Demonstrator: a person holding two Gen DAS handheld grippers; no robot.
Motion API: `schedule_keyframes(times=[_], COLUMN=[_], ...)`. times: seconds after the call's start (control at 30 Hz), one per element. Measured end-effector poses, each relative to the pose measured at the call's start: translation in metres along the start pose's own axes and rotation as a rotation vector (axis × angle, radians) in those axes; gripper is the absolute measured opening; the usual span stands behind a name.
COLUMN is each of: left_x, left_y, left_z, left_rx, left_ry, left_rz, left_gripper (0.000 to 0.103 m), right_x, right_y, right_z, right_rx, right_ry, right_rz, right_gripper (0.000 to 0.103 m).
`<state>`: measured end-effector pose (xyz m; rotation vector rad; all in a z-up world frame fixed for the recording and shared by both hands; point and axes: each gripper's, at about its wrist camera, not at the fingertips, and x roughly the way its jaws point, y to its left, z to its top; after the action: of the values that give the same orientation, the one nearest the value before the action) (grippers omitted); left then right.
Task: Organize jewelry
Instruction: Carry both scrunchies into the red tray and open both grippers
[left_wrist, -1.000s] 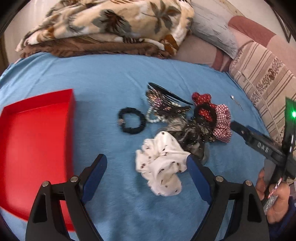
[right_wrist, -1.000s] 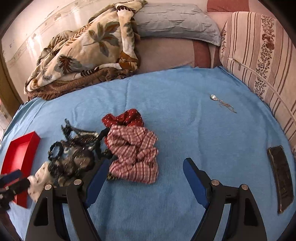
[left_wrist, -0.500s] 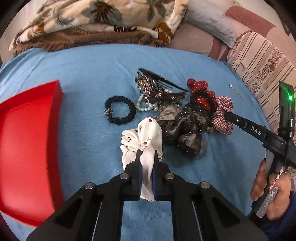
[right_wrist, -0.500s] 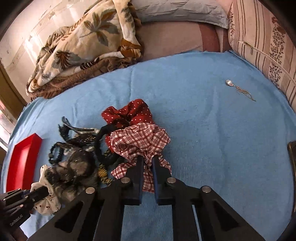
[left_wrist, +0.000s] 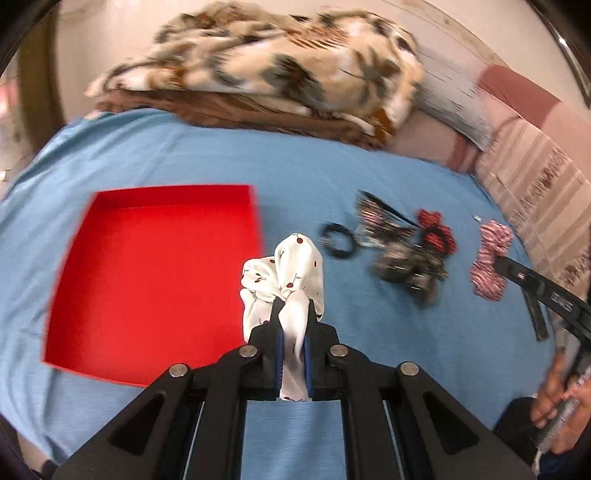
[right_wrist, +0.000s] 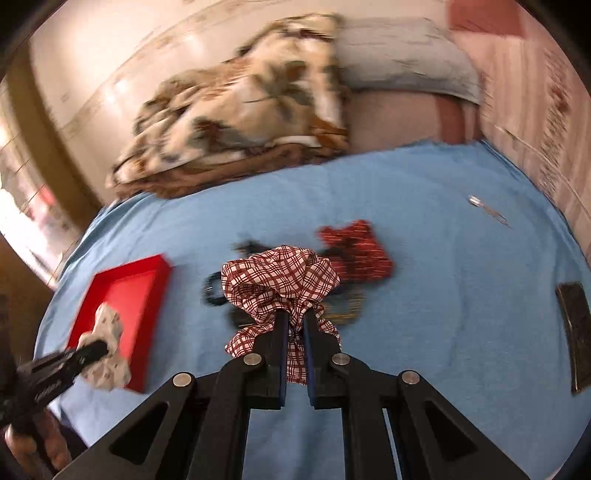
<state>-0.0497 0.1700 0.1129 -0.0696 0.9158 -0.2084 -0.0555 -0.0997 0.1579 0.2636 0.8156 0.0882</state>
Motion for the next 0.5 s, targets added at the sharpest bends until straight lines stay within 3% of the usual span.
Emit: schedule_keyframes(times=[0.27, 0.5], left_x=[-0.003, 0.025], left_y=[0.068, 0.126], left_z=[0.007, 0.023], left_rx=[-0.005, -0.061], left_ry=[-0.035, -0.02], left_rz=[0.198, 0.245], left_gripper=[0.008, 0.008], right_x=[0.034, 0.08], right_y=[0.104, 0.181], right_z=[0.01, 0.022], right_rx=[-0.13, -0.215], right_ry=[0.059, 0.11], right_rz=[0.105, 0.146], right_gripper=[0.009, 0.009])
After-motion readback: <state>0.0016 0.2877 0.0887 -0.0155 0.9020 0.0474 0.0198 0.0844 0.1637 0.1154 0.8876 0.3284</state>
